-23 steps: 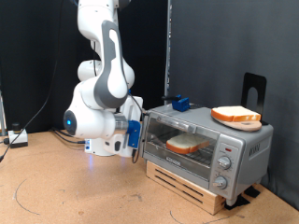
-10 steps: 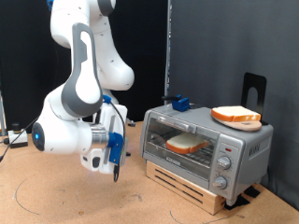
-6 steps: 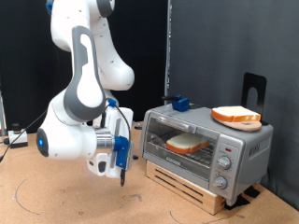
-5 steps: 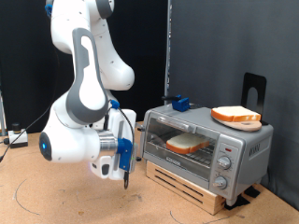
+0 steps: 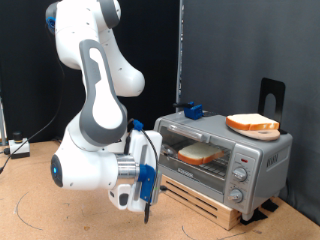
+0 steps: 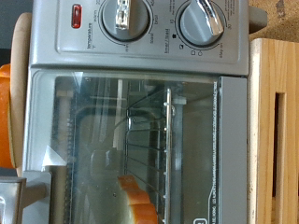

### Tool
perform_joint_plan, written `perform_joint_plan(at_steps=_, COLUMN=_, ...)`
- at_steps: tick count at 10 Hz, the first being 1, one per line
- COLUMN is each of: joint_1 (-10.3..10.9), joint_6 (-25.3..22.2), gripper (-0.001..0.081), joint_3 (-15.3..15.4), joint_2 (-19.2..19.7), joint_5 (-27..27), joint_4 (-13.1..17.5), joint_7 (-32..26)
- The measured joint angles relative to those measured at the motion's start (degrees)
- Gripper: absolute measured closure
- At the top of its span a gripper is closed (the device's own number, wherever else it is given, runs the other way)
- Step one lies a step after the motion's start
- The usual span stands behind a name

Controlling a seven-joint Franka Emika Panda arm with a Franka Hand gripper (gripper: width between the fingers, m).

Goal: Make a piece of toast with the oven

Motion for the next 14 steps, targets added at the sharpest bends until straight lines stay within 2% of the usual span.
perform_joint_plan(at_steps=2, joint_1=-0.03, joint_6=-3.28, gripper=-0.0001, joint_3=0.14, joint_2=0.58, joint_5=0.15, joint_4=0.73, joint_7=-0.88)
perform_joint_plan(at_steps=3, joint_1=0.26, joint_6=-4.18, gripper=-0.0001, joint_3=0.57, joint_2=2.3, joint_5=0.33, joint_4=2.59, joint_7=-0.8)
perform_joint_plan(at_steps=5, joint_1=1.94, joint_6=-5.57, gripper=-0.0001, joint_3=0.94, joint_2=6.74, joint_5=-0.17, joint_4=7.52, joint_7=1.95)
perform_joint_plan(at_steps=7, joint_1=4.61, joint_6=-7.67, gripper=-0.0001, joint_3=1.0, joint_2=11.17, joint_5=-4.41, joint_4=13.57, joint_7=3.76)
perform_joint_plan(at_steps=9, joint_1=7.35, joint_6=-6.43, gripper=-0.0001, joint_3=0.62, joint_2=14.06, joint_5=-6.48, joint_4=17.71, joint_7=4.58)
perform_joint_plan(at_steps=12, joint_1=7.27, joint_6=-6.87, gripper=-0.0001, joint_3=0.71, joint_2=15.06, joint_5=-5.82, joint_4=18.11, joint_7=3.98)
perform_joint_plan(at_steps=14, joint_1=8.1, joint_6=-7.46, gripper=-0.0001, joint_3=1.07, joint_2=17.37, joint_5=-6.66, joint_4=20.23, joint_7=3.39)
